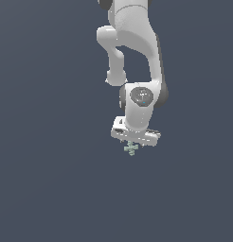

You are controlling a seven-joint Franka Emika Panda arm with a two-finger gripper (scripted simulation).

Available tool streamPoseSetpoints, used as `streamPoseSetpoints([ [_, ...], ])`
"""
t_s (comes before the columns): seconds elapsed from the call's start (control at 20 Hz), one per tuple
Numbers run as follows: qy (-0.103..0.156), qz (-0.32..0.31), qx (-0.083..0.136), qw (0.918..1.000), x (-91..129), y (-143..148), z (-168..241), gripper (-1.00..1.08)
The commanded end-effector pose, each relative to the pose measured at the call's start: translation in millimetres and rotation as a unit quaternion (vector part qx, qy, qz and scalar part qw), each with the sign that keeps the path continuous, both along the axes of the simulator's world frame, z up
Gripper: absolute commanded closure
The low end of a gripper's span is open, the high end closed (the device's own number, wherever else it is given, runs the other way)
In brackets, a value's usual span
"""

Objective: Pick up the object and move it to a goal position.

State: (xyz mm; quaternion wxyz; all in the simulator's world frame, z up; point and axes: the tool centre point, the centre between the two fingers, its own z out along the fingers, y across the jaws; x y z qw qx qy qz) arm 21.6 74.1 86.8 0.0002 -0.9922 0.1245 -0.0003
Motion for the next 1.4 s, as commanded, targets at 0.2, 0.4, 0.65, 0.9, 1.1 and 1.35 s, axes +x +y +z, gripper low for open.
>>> streamPoseSetpoints([
  [0.2,0.000,-0.001,0.000,1.0000,-1,0,-28,-0.92],
  [0.4,0.000,-0.002,0.000,1.0000,-1,0,-44,-0.92],
  [0.65,0.000,-0.002,0.000,1.0000,0,0,-48,1.08],
  [0.9,0.000,-0.002,0.000,1.0000,0,0,-48,1.08],
  [1.1,0.000,-0.002,0.000,1.0000,0,0,-48,1.08],
  [1.35,0.000,-0.002,0.000,1.0000,2,-2,-42,1.08],
])
